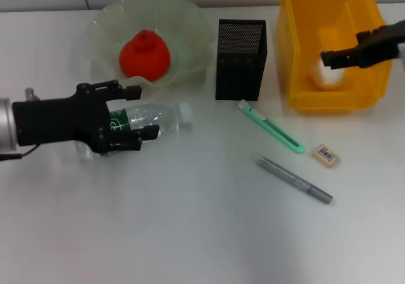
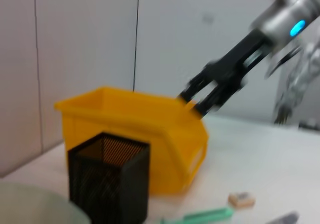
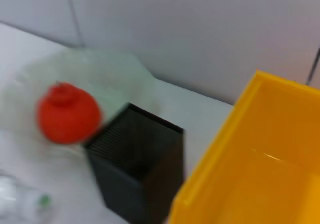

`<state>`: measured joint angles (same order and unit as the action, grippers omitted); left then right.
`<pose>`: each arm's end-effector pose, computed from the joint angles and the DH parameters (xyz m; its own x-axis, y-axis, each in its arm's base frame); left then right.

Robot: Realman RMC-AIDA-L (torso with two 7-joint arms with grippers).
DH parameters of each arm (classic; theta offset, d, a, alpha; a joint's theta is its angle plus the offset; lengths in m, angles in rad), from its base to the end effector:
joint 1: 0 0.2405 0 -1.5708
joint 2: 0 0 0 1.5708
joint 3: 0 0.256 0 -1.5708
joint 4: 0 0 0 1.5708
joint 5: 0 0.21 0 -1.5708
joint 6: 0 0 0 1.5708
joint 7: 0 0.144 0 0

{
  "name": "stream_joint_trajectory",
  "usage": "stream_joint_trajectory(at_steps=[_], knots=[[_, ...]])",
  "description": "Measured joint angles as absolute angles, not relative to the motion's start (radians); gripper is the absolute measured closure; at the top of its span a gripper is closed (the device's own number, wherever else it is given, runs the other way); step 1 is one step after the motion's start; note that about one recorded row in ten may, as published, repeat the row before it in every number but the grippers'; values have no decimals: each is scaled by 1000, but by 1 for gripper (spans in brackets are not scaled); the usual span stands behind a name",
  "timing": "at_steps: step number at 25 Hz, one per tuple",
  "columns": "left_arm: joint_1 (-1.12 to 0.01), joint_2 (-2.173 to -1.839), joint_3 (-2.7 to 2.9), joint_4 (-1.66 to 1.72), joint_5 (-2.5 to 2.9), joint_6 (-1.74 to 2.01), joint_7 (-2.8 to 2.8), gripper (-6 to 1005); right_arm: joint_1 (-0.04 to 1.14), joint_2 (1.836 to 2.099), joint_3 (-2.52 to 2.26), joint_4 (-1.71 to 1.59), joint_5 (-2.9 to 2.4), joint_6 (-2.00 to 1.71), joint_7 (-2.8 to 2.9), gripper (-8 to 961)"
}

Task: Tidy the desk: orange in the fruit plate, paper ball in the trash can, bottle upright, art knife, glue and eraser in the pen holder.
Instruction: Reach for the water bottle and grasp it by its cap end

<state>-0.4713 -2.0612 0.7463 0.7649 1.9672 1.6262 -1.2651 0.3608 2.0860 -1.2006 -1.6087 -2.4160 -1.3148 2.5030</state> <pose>-0.2640 0.3199 0.0184 0.8709 0.1755 0.4591 0.2978 -0.9315 -0.2088 0.1935 0.3581 0.0714 0.7655 -0.5842 -0.2697 -0.6184 -0.5523 -0.5590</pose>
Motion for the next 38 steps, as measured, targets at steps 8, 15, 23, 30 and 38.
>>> stream_joint_trajectory(at_steps=[8, 15, 23, 30, 38], knots=[[-505, -2069, 962, 939, 2020, 1474, -1436, 185, 214, 2088, -1020, -1698, -2066, -1499, 2273, 126], [-505, -2071, 1208, 1026, 2018, 1303, -1478, 186, 201, 2083, -907, -1578, -1915, -1634, 2126, 127], [-547, -2072, 1396, 1019, 2026, 1146, -1484, 188, 202, 2084, -912, -1518, -1849, -1749, 1996, 127], [-587, -2075, 1516, 1007, 2124, 1047, -1560, 189, 211, 2081, -911, -1494, -1828, -1852, 1923, 127], [-616, -2080, 1550, 991, 2209, 984, -1639, 277, 194, 2079, -874, -1464, -1888, -1879, 1849, 128]])
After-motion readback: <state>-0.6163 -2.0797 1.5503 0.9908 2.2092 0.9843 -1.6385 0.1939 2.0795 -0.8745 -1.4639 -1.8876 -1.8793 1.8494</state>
